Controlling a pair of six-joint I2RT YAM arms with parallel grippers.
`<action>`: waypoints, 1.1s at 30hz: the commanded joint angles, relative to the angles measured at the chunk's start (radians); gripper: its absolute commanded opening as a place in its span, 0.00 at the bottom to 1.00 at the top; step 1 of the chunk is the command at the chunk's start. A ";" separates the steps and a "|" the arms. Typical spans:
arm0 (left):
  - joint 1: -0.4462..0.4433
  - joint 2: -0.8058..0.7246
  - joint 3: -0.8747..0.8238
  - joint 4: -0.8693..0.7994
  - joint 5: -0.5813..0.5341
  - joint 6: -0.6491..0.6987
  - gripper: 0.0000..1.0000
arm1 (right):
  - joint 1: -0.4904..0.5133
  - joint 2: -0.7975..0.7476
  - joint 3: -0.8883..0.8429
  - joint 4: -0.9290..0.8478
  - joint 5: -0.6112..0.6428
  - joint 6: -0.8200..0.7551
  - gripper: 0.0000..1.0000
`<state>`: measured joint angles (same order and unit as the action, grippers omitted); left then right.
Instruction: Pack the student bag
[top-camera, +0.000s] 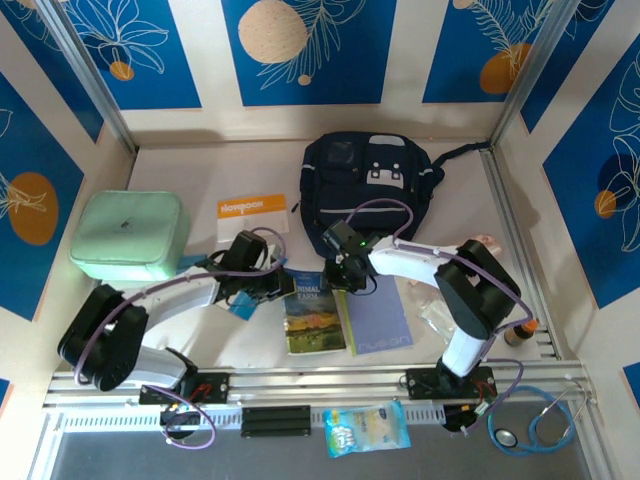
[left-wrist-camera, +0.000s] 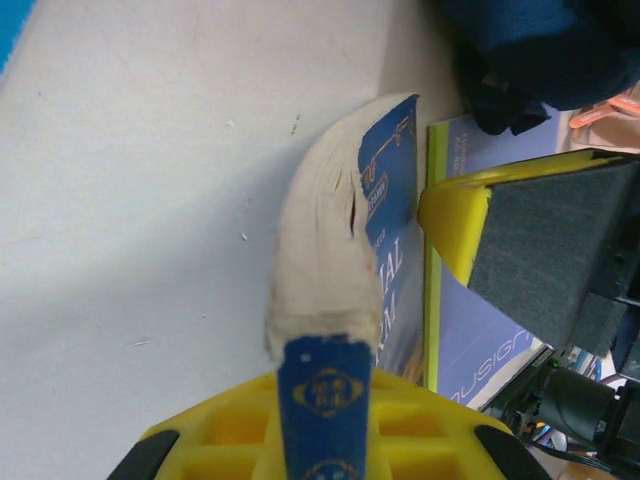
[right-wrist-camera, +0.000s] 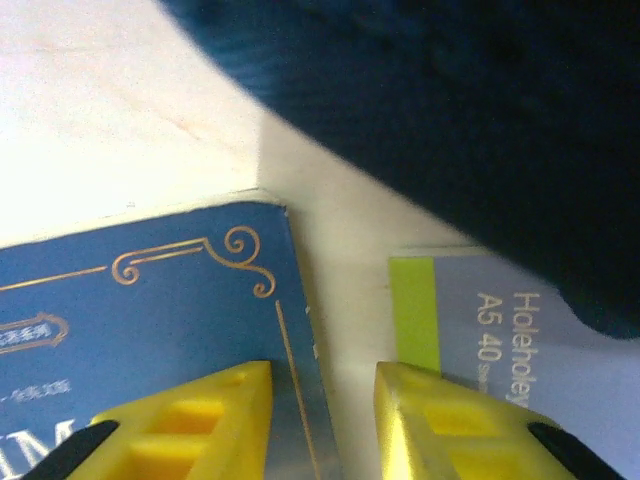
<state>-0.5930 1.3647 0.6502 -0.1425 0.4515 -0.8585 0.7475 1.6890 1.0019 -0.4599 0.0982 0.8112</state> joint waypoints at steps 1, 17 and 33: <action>0.029 -0.081 0.055 -0.036 -0.044 0.008 0.00 | -0.018 -0.116 0.001 0.026 -0.007 -0.007 0.40; 0.156 -0.301 0.342 -0.052 -0.276 0.071 0.00 | -0.244 -0.364 -0.125 0.370 -0.307 0.067 0.72; 0.148 -0.147 0.295 0.518 -0.250 -0.329 0.00 | -0.288 -0.303 -0.222 0.949 -0.484 0.527 0.89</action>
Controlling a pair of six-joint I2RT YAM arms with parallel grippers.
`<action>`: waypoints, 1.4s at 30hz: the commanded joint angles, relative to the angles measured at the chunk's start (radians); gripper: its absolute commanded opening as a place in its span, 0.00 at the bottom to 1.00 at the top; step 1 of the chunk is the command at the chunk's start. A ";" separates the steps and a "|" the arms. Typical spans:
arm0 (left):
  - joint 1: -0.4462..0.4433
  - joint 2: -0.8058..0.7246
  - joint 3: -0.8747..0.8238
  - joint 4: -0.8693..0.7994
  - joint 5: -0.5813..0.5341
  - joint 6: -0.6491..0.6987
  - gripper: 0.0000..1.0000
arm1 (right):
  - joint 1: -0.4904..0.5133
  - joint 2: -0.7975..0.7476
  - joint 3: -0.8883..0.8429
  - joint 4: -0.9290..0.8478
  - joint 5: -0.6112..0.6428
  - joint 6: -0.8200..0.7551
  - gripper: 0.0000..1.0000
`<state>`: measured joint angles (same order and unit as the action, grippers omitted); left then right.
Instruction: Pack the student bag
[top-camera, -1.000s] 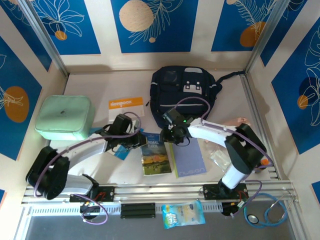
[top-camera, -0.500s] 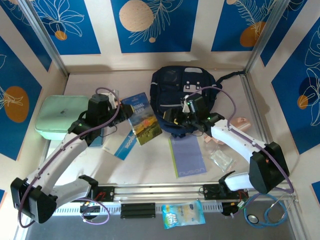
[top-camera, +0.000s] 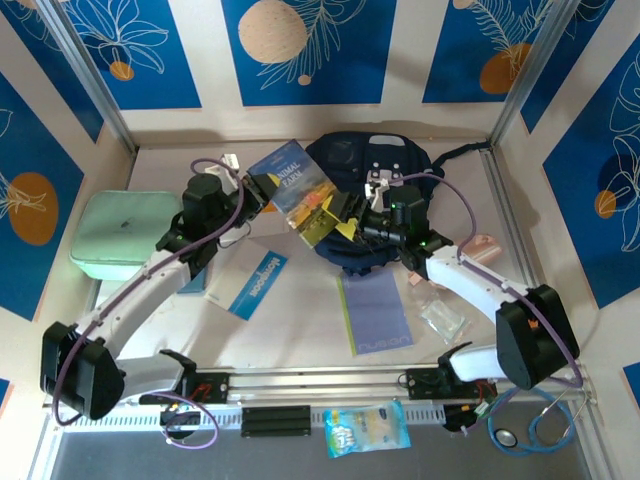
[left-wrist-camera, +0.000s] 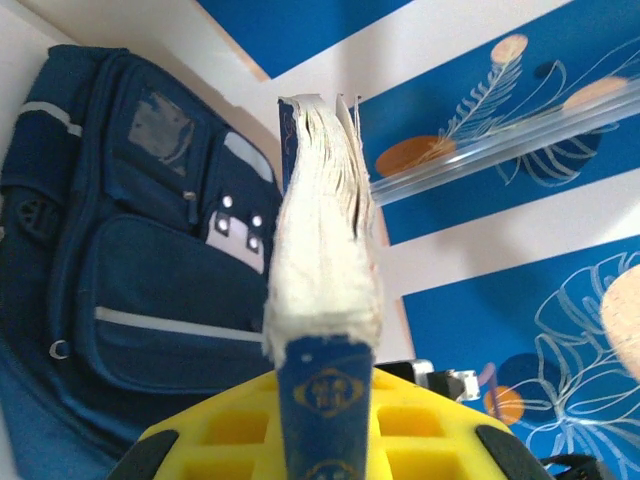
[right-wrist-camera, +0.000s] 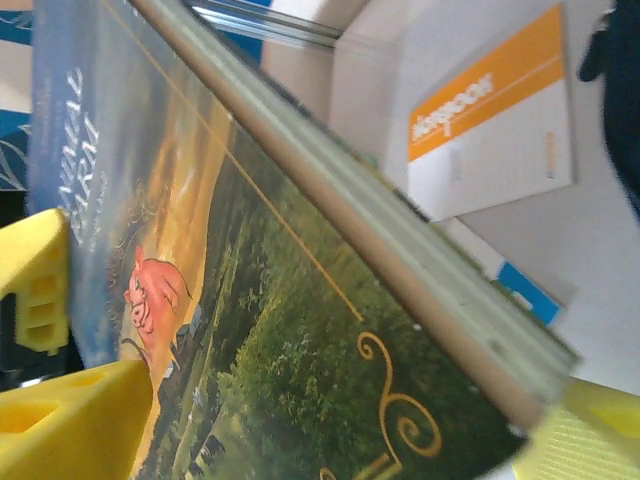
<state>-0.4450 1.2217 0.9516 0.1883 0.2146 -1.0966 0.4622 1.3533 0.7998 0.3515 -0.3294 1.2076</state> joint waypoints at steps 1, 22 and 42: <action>0.000 0.003 -0.008 0.203 -0.022 -0.101 0.00 | 0.001 0.048 -0.022 0.171 -0.060 0.158 0.89; -0.004 0.064 -0.050 0.225 -0.105 -0.180 0.00 | 0.033 0.060 -0.100 0.450 0.058 0.243 0.45; -0.028 0.380 0.164 -0.259 0.109 0.297 0.61 | -0.232 -0.220 -0.045 -0.279 0.096 -0.239 0.00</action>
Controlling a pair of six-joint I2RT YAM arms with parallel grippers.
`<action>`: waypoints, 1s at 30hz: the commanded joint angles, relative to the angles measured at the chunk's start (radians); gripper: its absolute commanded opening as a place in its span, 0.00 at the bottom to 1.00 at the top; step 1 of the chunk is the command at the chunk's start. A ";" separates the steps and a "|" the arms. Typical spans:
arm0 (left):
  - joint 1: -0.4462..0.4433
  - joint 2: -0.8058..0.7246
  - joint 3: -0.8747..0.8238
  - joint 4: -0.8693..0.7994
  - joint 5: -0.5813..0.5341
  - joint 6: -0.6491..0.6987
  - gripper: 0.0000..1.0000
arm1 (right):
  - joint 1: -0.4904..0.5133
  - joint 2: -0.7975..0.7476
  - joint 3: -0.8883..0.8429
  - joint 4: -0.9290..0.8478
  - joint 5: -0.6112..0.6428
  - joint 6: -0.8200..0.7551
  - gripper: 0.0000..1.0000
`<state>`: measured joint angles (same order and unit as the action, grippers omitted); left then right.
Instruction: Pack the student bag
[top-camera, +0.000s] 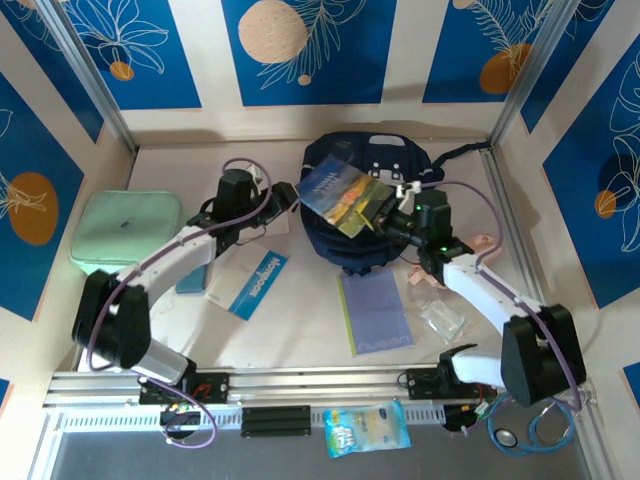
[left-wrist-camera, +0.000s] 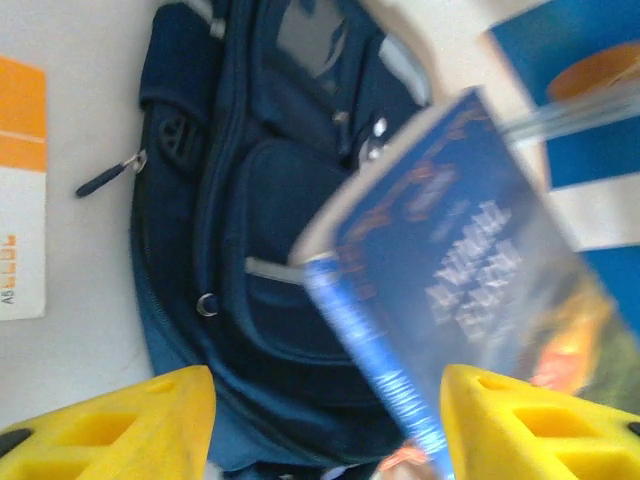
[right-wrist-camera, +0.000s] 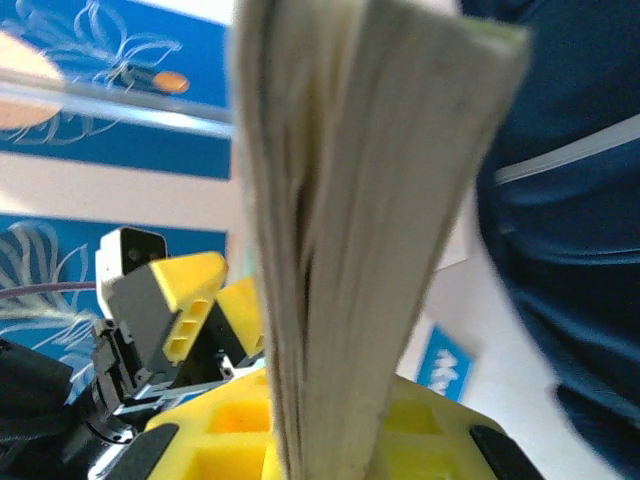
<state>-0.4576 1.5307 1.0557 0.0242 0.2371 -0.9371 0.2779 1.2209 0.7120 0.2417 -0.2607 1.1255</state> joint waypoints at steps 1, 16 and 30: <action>-0.027 0.112 0.087 -0.102 0.108 0.161 0.61 | -0.073 -0.116 0.052 -0.232 0.046 -0.186 0.00; -0.158 0.553 0.557 -0.204 0.182 0.350 0.57 | -0.359 -0.242 0.169 -0.710 0.274 -0.406 0.00; -0.233 0.610 0.460 -0.472 0.017 0.552 0.54 | -0.418 -0.069 0.158 -0.651 0.121 -0.451 0.00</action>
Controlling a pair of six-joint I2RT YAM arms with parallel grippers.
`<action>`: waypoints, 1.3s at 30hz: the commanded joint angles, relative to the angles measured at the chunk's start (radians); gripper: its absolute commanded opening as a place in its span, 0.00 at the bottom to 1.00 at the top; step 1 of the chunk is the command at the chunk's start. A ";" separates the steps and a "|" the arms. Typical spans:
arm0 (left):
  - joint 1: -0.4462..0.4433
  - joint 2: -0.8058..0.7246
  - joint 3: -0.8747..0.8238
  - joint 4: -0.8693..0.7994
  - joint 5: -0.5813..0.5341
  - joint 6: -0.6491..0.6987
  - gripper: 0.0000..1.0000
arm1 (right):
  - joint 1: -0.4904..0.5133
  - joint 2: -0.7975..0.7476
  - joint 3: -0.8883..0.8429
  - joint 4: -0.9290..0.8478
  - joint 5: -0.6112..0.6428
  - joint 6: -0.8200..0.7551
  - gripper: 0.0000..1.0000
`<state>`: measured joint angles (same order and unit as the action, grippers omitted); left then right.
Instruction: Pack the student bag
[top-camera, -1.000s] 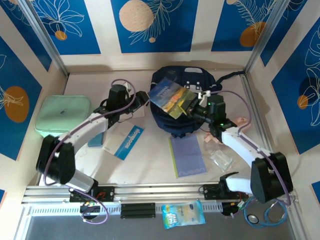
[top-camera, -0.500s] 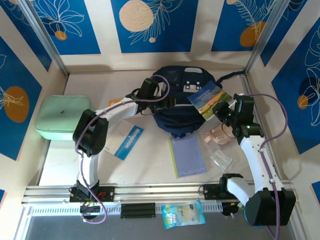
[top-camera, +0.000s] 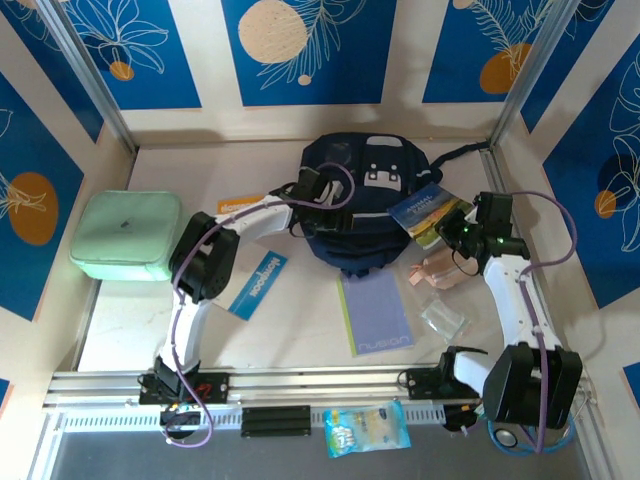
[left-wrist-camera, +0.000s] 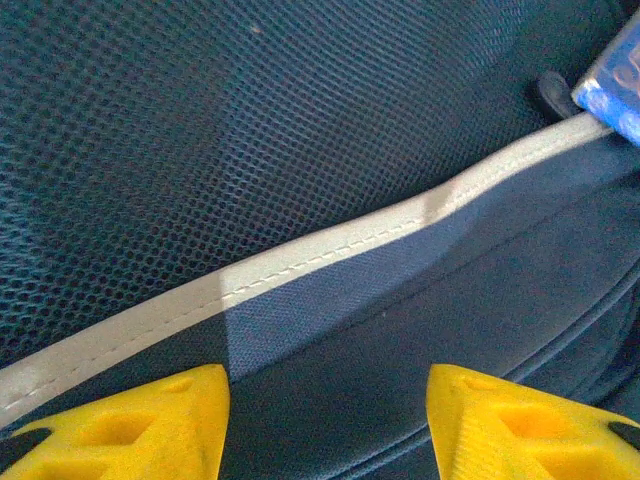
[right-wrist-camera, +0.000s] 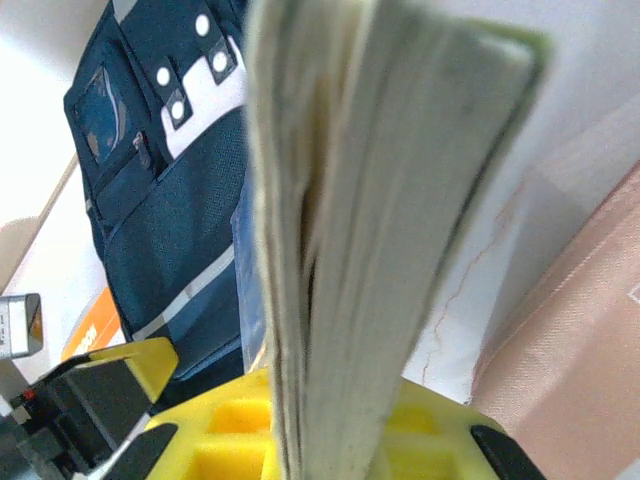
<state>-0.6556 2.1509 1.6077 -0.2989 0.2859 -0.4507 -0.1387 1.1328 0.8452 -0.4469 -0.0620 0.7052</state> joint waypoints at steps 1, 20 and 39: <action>-0.040 -0.021 -0.121 -0.146 -0.036 0.066 0.54 | 0.001 0.027 0.023 0.044 -0.088 -0.030 0.00; -0.144 -0.134 0.018 -0.253 -0.213 0.518 0.63 | -0.001 0.012 0.102 0.036 -0.146 -0.024 0.00; -0.194 0.042 0.217 -0.293 -0.398 0.699 0.34 | -0.112 -0.095 0.070 -0.046 -0.162 -0.013 0.00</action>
<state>-0.8513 2.1818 1.7832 -0.5961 -0.0505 0.2348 -0.2401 1.0733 0.9016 -0.5041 -0.1879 0.6880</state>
